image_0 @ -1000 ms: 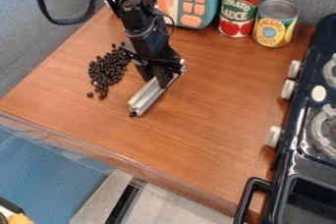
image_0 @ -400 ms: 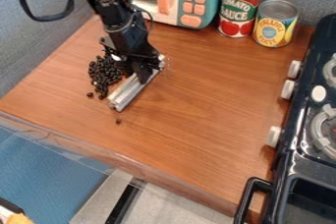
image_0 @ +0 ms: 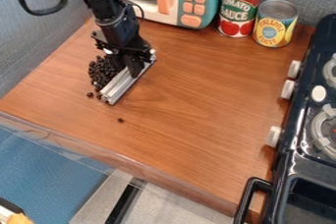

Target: Sweep into pile

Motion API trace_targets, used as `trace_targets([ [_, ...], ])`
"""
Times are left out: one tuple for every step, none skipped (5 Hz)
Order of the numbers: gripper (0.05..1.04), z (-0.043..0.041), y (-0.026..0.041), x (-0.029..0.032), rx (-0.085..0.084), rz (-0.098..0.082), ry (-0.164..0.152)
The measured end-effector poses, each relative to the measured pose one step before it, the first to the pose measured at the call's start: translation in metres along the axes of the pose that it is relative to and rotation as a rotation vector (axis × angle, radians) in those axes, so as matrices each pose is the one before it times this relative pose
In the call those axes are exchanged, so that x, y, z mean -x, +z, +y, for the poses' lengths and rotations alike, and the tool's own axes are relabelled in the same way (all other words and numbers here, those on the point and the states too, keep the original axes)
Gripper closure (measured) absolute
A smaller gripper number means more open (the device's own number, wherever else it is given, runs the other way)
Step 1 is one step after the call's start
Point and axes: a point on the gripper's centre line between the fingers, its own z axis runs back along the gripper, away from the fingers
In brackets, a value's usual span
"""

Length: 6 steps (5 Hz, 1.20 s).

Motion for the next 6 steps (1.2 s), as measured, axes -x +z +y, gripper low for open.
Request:
trace_targets([
  [0.743,0.00059,0.00023,-0.00004,-0.0032,0.0016,-0.0004],
  [0.743,0.00326,0.00017,0.00002,-0.0078,-0.0004,0.0062],
  [0.743,0.00839,0.00144,-0.00030,-0.0221,-0.0050,0.0241],
  [0.743,0.00123,0.00001,0.00054,-0.0078,0.0034,0.0182],
  [0.743,-0.00644,0.00067,0.00281,0.0279,-0.0015,0.0147],
  [0.744,-0.01133,0.00033,0.00248,0.0409,0.0088,0.0007],
])
